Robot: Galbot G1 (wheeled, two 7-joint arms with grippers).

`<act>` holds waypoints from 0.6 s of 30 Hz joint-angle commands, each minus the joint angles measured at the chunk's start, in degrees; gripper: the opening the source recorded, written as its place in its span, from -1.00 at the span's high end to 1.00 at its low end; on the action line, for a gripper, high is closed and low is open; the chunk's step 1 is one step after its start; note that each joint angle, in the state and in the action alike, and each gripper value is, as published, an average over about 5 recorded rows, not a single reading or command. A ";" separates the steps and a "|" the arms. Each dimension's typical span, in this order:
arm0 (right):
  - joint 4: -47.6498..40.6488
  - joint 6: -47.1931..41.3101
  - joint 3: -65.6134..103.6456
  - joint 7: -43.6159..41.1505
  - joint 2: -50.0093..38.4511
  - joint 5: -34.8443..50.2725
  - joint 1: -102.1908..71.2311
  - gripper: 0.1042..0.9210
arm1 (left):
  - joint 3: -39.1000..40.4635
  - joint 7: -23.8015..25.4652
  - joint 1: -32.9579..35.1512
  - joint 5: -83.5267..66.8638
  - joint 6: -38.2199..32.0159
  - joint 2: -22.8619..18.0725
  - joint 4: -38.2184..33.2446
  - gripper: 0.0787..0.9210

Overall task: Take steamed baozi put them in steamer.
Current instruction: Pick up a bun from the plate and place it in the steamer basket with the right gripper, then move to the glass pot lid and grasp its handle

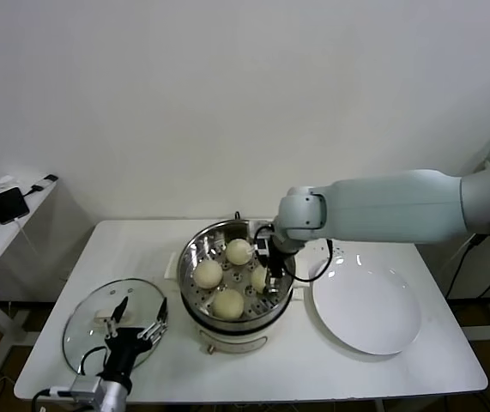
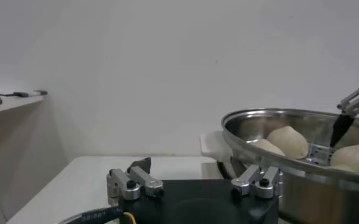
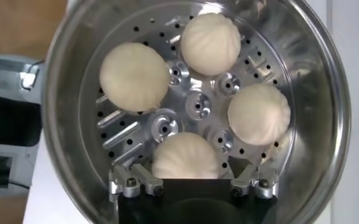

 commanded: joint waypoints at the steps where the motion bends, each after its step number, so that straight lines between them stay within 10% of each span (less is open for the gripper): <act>1: 0.44 7.68 0.15 -7.55 -4.29 2.62 5.00 -0.76 | -0.17 -0.08 0.19 -0.51 0.15 0.21 -0.21 -0.77; 18: -2.20 13.90 51.74 36.11 -33.02 -5.20 -34.83 -0.76 | -0.92 -3.82 -1.12 -3.61 -0.10 0.78 0.34 -0.77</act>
